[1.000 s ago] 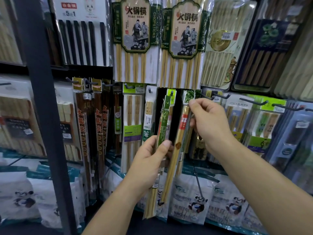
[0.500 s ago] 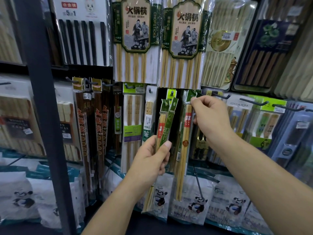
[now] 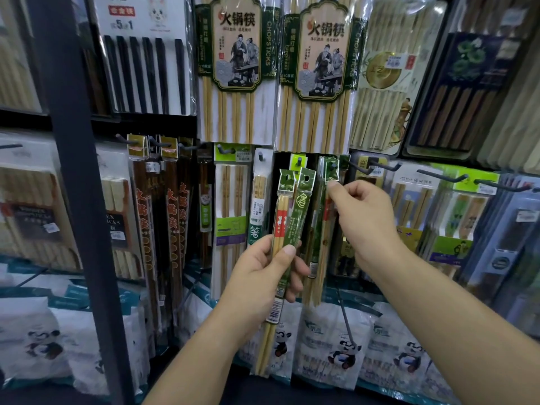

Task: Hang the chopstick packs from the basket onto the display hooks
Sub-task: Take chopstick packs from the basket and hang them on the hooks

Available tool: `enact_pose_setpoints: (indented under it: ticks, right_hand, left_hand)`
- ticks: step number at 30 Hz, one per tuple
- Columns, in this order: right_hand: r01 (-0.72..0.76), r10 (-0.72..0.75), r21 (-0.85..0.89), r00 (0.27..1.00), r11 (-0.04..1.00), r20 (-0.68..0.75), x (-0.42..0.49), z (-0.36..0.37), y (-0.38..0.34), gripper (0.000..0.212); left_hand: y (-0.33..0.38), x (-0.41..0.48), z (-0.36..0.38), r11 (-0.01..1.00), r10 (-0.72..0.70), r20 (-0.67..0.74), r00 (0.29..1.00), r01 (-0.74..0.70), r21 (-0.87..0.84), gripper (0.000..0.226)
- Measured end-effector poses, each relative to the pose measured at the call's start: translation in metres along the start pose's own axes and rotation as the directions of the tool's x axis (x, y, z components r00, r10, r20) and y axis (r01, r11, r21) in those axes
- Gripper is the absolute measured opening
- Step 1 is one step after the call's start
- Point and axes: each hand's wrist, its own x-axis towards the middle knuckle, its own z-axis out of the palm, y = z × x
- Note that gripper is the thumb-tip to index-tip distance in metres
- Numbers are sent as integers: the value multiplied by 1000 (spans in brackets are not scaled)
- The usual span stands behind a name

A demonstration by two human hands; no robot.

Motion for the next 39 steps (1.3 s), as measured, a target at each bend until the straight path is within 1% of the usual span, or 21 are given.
enact_pose_setpoints:
  ticks: [2,4,7,10,12,15,17,19,21,25,34,39]
  right_hand:
    - [-39,28,99,994,994,110,-9,2,-2,35]
    - [-32,-1,160,980,987,200,-16,3,-3,32]
    - [12,-51,171,973,985,227,-21,4,-4,28]
    - [2,-41,179,976,984,215,-21,4,-5,30]
    - [23,-53,169,983,985,174,-18,2,-7,31]
    - [50,-65,161,994,986,89,-10,-1,-10,31]
    - [53,-61,152,997,987,52,-3,-1,-10,33]
    - [64,-67,139,998,988,20,3,-1,-8,38]
    - [83,-82,115,997,990,-9,6,-1,-7,41]
    - [107,-102,91,993,990,-59,7,0,-2,41]
    - [99,-97,11,990,995,-103,8,1,1,43]
    - [135,-133,9,985,991,-107,10,3,-3,43]
  left_hand:
    - [0,0,1,1000,-1,13,1000,1,-20,15]
    - [-1,0,2,999,-9,29,1000,10,-52,16]
    - [-4,0,4,994,-25,41,999,29,-102,14]
    - [-6,1,4,989,-32,38,999,38,-146,14]
    - [-7,2,4,988,-34,36,999,40,-151,17]
    - [-11,4,3,996,-28,-45,999,24,-88,22]
    - [-12,5,2,993,-42,-98,994,30,-112,22]
    - [-11,6,-1,996,-47,-123,991,37,-81,22]
    - [-10,5,-2,999,-38,-119,992,33,-38,23]
    - [-7,4,1,999,-41,-87,995,39,-27,22]
    - [-5,3,2,1000,-25,-90,996,23,-18,22]
    - [-3,2,2,999,-31,-97,995,29,-16,24]
